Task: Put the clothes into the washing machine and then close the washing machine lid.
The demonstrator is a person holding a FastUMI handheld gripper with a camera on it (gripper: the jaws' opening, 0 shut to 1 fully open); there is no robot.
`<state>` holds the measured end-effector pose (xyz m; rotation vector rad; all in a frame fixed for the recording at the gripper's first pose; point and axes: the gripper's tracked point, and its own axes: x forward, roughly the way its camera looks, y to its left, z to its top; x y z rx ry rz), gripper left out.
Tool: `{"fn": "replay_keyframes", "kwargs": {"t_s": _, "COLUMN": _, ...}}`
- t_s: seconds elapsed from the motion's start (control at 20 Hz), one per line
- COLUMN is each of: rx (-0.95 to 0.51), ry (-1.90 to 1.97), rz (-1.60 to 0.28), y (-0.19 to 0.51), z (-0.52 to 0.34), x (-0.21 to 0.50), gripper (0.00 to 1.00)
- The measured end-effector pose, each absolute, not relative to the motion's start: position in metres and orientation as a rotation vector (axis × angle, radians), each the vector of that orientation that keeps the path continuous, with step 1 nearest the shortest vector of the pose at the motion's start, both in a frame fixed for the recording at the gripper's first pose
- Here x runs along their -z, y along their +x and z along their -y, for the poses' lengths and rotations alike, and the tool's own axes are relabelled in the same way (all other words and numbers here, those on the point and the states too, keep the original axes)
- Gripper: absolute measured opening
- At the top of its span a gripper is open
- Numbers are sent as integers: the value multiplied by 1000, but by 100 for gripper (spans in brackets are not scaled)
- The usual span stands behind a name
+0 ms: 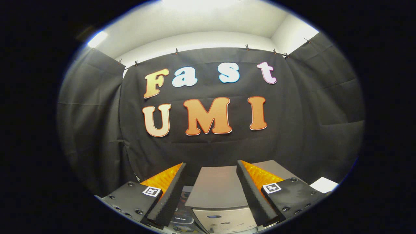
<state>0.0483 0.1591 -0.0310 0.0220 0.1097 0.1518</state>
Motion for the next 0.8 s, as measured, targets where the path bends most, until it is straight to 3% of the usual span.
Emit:
{"fn": "replay_keyframes", "kwargs": {"t_s": 0.55, "rx": 90, "ry": 18, "rz": -74, "y": -48, "z": -13, "x": 9, "gripper": 98}}
{"fn": "replay_keyframes", "kwargs": {"t_s": 0.8, "rx": 156, "ry": -22, "rz": -69, "y": -72, "z": 14, "x": 0, "gripper": 98}}
